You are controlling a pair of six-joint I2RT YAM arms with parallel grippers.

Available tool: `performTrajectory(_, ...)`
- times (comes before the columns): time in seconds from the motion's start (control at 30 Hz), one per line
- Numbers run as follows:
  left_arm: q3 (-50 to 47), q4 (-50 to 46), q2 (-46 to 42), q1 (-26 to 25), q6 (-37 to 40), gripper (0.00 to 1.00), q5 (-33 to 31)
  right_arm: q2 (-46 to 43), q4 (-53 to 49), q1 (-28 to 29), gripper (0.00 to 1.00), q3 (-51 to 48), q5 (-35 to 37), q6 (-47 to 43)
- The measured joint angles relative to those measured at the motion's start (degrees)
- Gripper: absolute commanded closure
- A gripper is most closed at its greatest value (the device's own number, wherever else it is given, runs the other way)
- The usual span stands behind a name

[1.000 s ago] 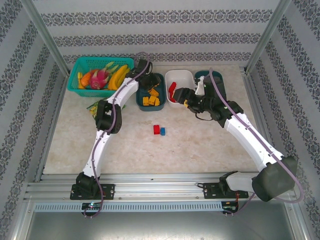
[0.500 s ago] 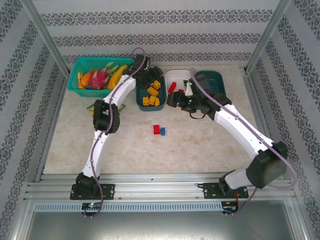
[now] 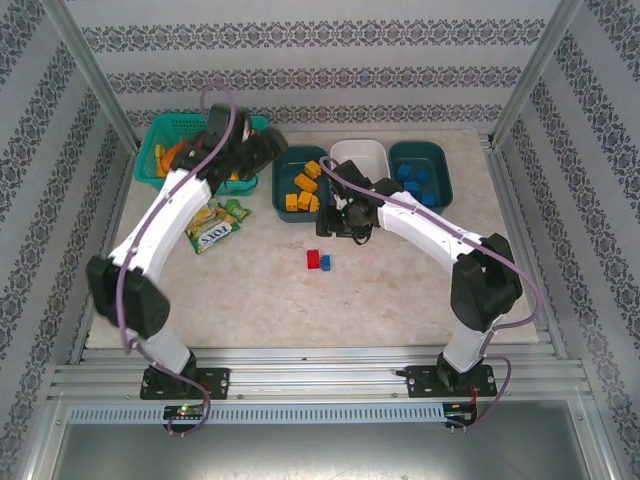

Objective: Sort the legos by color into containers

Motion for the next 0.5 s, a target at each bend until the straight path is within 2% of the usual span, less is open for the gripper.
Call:
performTrajectory(0.23,-26.27,-2.82,-17.66,-0.04,0.00,0.28,1.05,0.13,-1.99,5.18,0.35,-3.78,0.44,-2.75)
performTrajectory(0.33,-31.89,-4.37,-25.03,-0.07,-0.02,0.28,1.84,0.92,-2.64,7.41,0.33,-5.84,0.37,-3.80)
performTrajectory(0.5,-35.87,-5.44,-33.92,-0.07,-0.50,0.28,2.73,5.51,-1.77,7.69,0.32,-6.27,0.35,-4.57)
